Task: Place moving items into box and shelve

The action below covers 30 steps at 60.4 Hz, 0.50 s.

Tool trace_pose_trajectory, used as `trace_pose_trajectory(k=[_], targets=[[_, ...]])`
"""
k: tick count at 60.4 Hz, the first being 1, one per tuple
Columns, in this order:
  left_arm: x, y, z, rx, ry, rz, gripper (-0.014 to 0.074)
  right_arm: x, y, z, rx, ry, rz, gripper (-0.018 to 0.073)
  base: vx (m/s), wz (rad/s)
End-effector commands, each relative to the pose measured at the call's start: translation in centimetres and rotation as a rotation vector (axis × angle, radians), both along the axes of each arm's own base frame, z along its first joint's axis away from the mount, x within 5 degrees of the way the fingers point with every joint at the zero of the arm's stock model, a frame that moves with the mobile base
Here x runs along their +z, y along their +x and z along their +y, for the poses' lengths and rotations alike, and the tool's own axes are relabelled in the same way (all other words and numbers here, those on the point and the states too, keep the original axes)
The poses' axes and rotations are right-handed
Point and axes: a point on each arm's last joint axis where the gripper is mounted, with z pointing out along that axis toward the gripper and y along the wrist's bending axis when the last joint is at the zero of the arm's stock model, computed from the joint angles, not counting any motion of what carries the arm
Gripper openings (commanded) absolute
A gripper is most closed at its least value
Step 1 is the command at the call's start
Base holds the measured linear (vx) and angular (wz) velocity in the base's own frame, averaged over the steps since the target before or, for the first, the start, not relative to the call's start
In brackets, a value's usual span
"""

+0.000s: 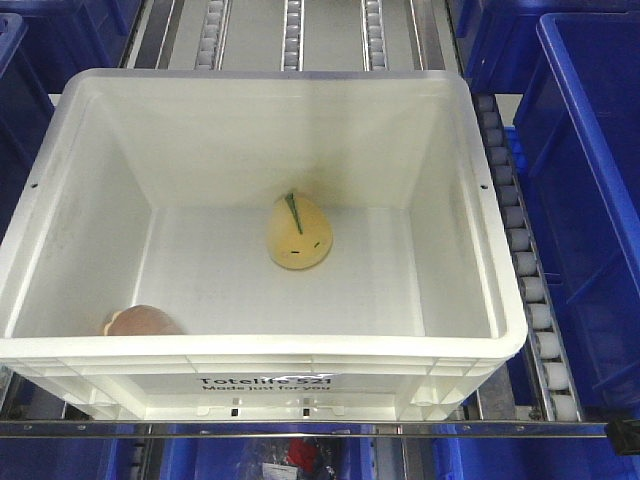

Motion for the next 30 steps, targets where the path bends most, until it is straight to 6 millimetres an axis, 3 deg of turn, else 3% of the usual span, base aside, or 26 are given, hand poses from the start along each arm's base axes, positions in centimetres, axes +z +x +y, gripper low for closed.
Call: trace_pose_trajectory(k=[1,30], targets=[[0.25,-0.08,-0.01,-0.004,-0.015,-0.079,-0.0006,0.62,-0.07,0.05,0.004,0.005,-0.092,-0.0010,0.00,0.00],[0.25,-0.08,-0.01,-0.004,-0.015,-0.079,-0.0006,0.63,-0.08,0.08,0.006,-0.014,-0.095,-0.0010,0.00,0.00]])
